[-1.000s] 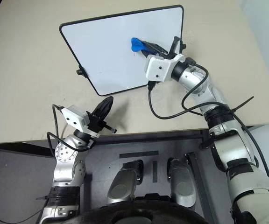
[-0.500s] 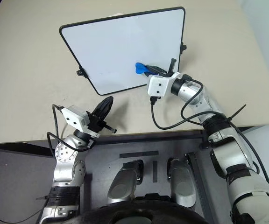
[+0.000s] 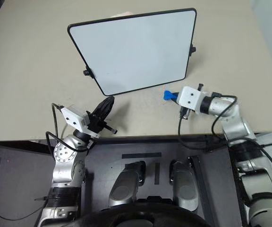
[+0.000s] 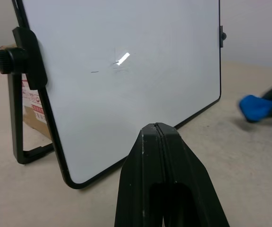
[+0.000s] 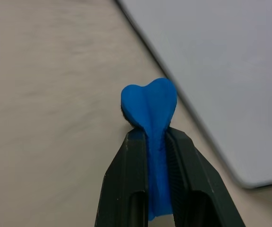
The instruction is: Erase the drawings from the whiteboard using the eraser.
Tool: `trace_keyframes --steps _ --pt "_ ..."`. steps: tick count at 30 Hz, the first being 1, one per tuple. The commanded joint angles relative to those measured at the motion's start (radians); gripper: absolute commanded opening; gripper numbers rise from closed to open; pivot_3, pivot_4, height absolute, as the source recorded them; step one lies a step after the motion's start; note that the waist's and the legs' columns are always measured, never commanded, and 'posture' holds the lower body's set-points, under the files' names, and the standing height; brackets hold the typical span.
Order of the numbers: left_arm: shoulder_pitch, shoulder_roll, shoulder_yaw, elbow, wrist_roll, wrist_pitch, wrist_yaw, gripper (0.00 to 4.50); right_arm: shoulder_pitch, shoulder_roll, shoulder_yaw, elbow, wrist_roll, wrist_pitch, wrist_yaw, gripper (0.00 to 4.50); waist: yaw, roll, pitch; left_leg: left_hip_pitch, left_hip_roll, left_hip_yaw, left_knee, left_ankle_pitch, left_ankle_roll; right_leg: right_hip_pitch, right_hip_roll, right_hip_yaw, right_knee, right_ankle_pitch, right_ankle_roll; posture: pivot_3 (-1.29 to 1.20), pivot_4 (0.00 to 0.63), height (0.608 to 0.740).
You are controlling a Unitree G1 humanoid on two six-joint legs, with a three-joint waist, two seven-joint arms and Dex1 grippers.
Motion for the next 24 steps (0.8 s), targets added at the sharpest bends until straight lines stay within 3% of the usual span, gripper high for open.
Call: trace_keyframes --steps 1,8,11,19,24 --pt "-0.012 0.001 -0.003 -0.014 -0.01 -0.005 -0.008 0.0 -0.004 -0.004 -0.02 -0.037 0.024 0.059 0.024 1.16 -0.003 0.0 0.0 0.0 0.0 0.0 0.0 0.001 0.0 0.0 0.0 0.0 0.0 0.0 0.0 0.0 0.15 0.74" --pt "-0.005 0.02 0.015 -0.028 -0.019 0.003 -0.018 0.0 -0.005 0.036 -0.025 -0.067 0.041 0.096 0.027 3.66 -0.003 0.0 0.0 0.006 0.001 0.0 0.0 0.006 0.003 0.004 0.001 0.0 0.001 -0.004 0.009 0.0 0.15 0.74" --pt "-0.003 0.035 0.023 -0.036 -0.028 0.012 -0.022 0.0 -0.007 0.039 -0.058 -0.099 0.045 0.098 -0.006 4.46 -0.003 0.0 0.0 0.006 0.001 0.0 0.0 0.007 0.004 0.005 0.001 0.0 0.001 -0.004 0.009 0.0 0.15 0.74" --pt "0.009 0.07 0.024 -0.068 -0.04 0.052 -0.035 0.0 0.077 0.01 -0.272 -0.284 0.237 0.227 -0.021 4.46 0.006 -0.001 0.0 0.006 0.0 0.0 0.0 0.006 0.005 0.005 0.001 0.001 0.001 0.0 0.003 0.0 0.15 0.74" --pt "-0.02 0.096 0.029 -0.055 -0.056 0.076 -0.057 0.0 0.159 -0.019 -0.327 -0.386 0.307 0.334 -0.019 4.46 0.006 -0.001 0.0 0.006 0.0 0.0 0.0 0.006 0.007 0.005 0.002 0.001 0.0 -0.006 0.011 0.0 0.15 0.74"
